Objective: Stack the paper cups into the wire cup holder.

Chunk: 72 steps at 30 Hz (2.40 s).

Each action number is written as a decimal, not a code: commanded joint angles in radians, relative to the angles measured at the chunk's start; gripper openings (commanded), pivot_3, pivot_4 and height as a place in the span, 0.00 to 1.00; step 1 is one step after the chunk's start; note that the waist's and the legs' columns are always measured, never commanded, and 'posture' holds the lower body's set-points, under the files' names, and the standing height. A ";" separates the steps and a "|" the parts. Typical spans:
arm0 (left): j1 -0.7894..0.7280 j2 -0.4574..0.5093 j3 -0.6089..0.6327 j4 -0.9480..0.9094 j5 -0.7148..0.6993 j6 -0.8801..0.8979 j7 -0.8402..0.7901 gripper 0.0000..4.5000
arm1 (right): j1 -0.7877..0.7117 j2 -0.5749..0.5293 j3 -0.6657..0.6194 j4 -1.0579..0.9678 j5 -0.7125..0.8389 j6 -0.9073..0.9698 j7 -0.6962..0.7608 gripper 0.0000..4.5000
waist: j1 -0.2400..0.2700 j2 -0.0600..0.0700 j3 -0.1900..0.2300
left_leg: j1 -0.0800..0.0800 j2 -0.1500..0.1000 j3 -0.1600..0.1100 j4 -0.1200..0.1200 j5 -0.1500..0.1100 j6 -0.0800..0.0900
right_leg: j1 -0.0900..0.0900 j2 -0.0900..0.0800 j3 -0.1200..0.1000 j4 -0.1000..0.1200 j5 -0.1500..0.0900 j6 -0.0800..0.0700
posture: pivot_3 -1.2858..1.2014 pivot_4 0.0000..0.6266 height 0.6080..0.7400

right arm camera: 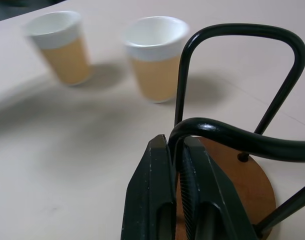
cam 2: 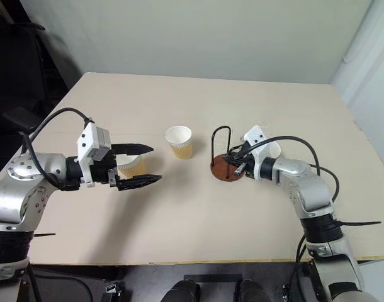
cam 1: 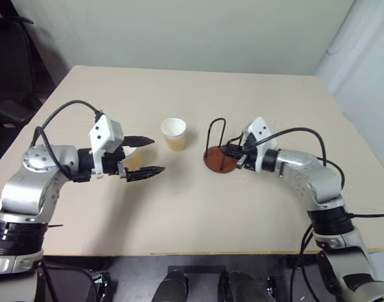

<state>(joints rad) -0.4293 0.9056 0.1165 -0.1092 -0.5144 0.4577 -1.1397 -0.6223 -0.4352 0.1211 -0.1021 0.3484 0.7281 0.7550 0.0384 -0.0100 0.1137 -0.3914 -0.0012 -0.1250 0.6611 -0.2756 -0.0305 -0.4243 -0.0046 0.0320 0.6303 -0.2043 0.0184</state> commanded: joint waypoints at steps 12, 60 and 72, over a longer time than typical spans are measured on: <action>-0.016 0.025 0.025 -0.004 0.005 -0.014 -0.027 1.00 | 0.008 -0.049 0.024 -0.161 0.068 0.023 0.097 0.00 | -0.001 0.000 0.000 | 0.000 0.000 0.000 0.000 0.001 0.001 | 0.000 0.000 0.000 0.000 0.000 0.000 | 0.52 0.24 1.00; -0.030 0.031 -0.001 -0.029 -0.007 0.007 -0.080 1.00 | 0.064 -0.239 0.129 -0.185 0.032 -0.062 0.295 0.99 | -0.001 0.000 0.000 | -0.001 0.000 0.000 0.001 0.001 0.002 | 0.000 0.000 0.000 0.001 0.000 0.000 | 0.52 0.24 1.00; -0.099 -0.003 -0.016 0.019 -0.022 0.011 -0.102 1.00 | -0.072 -0.473 -0.011 0.048 -0.058 -0.227 0.367 0.99 | 0.003 0.000 0.000 | -0.001 0.000 0.000 0.001 0.002 0.003 | 0.000 -0.001 0.000 0.003 0.000 0.000 | 0.52 0.24 1.00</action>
<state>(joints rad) -0.4928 0.8999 0.0936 -0.0918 -0.5227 0.4668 -1.2356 -0.6549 -0.8795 0.1808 -0.0561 0.2910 0.5442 1.0975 0.0411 -0.0100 0.1137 -0.3924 -0.0008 -0.1249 0.6623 -0.2739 -0.0276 -0.4248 -0.0055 0.0317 0.6337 -0.2039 0.0180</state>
